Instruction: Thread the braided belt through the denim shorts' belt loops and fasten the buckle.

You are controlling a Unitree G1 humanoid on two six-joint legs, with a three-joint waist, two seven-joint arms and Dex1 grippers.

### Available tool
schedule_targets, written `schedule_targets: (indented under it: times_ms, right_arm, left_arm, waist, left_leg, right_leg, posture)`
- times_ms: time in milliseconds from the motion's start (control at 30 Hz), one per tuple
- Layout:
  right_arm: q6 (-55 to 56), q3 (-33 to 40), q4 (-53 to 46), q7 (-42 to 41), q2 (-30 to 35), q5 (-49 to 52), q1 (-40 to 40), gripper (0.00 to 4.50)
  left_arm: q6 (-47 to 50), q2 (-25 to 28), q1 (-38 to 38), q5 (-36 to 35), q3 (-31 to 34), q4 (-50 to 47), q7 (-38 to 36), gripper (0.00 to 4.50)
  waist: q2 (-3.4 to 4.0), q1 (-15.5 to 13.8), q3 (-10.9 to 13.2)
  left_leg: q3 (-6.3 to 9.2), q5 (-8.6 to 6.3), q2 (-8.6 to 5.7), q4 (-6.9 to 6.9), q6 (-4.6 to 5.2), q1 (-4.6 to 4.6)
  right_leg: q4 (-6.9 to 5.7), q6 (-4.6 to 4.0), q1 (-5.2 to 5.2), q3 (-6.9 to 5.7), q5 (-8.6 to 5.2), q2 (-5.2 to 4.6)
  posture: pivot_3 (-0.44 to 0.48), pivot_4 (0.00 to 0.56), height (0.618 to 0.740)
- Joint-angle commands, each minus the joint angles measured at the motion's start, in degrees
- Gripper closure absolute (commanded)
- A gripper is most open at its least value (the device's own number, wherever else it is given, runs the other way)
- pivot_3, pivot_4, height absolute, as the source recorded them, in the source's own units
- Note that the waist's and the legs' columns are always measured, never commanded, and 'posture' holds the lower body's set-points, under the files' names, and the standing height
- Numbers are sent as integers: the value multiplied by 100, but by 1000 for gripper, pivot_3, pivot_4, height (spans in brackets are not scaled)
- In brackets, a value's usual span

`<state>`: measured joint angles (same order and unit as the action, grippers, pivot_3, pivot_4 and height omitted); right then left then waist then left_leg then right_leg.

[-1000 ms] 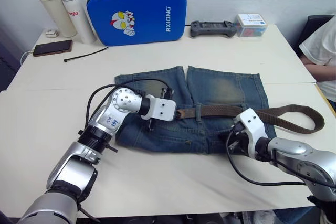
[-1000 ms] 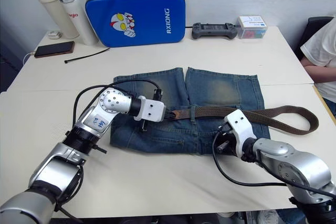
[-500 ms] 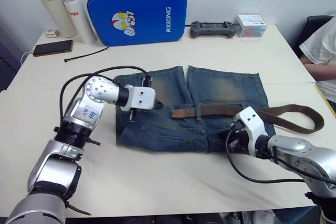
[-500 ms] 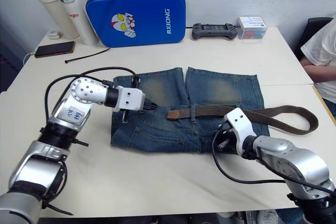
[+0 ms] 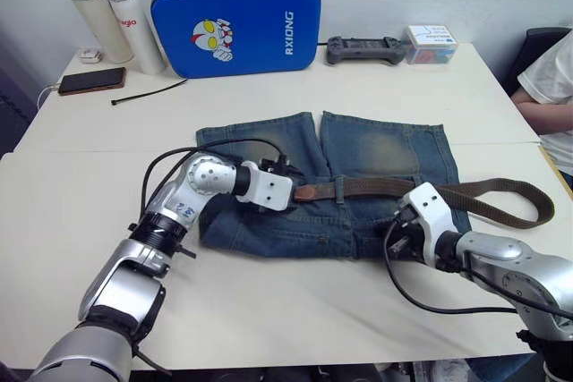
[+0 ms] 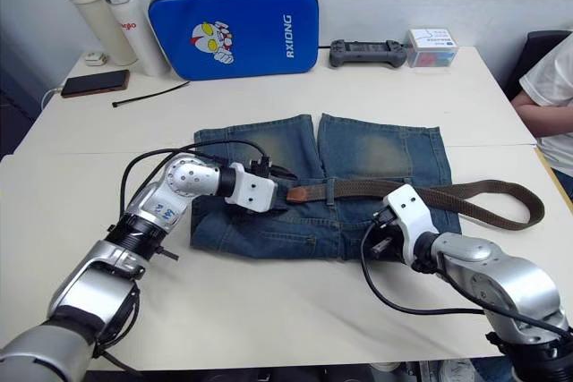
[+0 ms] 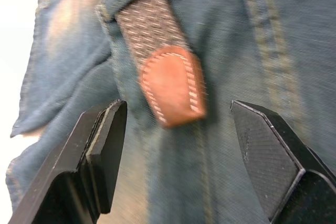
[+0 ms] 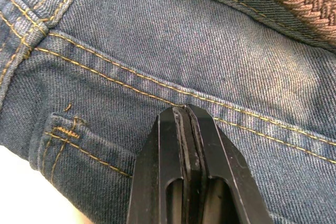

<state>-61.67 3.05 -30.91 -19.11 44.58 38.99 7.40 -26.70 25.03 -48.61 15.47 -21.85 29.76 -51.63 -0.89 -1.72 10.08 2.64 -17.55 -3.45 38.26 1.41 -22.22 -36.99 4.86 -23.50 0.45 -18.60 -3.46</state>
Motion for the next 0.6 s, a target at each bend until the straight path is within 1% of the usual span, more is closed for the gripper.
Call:
schedule_targets:
  times_ms: [33, 67, 200, 267, 367, 400, 467, 533, 600]
  right_arm:
    - [-202, 133, 17, 120, -4, -188, -146, 4500]
    - [-212, 144, 4, 124, -8, -192, -152, 4500]
    - [-249, 194, -36, 131, -24, -195, -157, 4500]
    - [-257, 195, -21, 124, -25, -207, -124, 4500]
    - [-243, 183, 15, 108, -22, -228, -90, 4500]
    - [-231, 168, 32, 101, -20, -242, -82, 4500]
    - [-214, 132, 67, 86, -23, -261, -63, 4500]
    - [-199, 98, 101, 51, -28, -285, -58, 4500]
    - [-188, 58, 150, -6, -6, -315, -71, 4500]
  left_arm:
    - [-154, -77, -202, 168, -24, 211, 269, 996]
    - [-171, -89, -234, 205, -24, 260, 330, 996]
    - [-253, -124, -276, 123, -38, 393, 235, 2176]
    - [-298, -108, -254, 53, -38, 401, 112, 3151]
    - [-290, -49, -188, -81, 33, 304, -42, 4235]
    - [-289, 1, -166, -124, 61, 262, -96, 4431]
    - [-248, 111, -130, -229, 136, 173, -181, 4431]
    - [60, 215, -76, -517, 301, -75, -363, 4431]
    - [273, 420, -27, -629, 422, -390, -511, 4431]
  waist:
    - [0, 6, 0]
    - [0, 8, 0]
    - [0, -4, 0]
    - [0, -5, 0]
    - [0, -3, 0]
    - [0, 0, 0]
    - [0, 12, 0]
    - [0, 21, 0]
    - [0, 27, 0]
  left_leg:
    - [0, 0, 0, 0, 0, 0]
    - [-1, 0, 0, -1, 0, 0]
    - [0, 0, 0, -1, 0, -1]
    - [0, 0, -1, 0, 0, -1]
    - [0, 0, -1, -1, 0, -1]
    - [0, 0, -1, -1, 0, -1]
    - [0, 0, -1, -1, 0, -1]
    - [0, 0, -1, -2, 0, 0]
    - [0, 1, 0, -2, -1, -1]
  right_leg:
    - [0, 0, -1, 0, 0, 1]
    - [-1, 0, -1, 0, 0, 1]
    - [-1, 0, 0, -1, 0, 0]
    - [0, 1, 0, -1, 0, 0]
    - [0, 1, -1, -1, 0, 0]
    - [0, 1, -1, 0, 0, 0]
    - [0, 0, -1, 0, 0, 0]
    - [0, 0, -2, 0, 0, 0]
    - [-1, 0, -3, 0, 0, 0]
  posture:
    - [0, 150, 740]
    - [0, 150, 740]
    - [0, 150, 740]
    - [0, 150, 740]
    - [0, 150, 740]
    - [0, 150, 740]
    - [0, 150, 740]
    - [0, 150, 740]
    - [0, 150, 740]
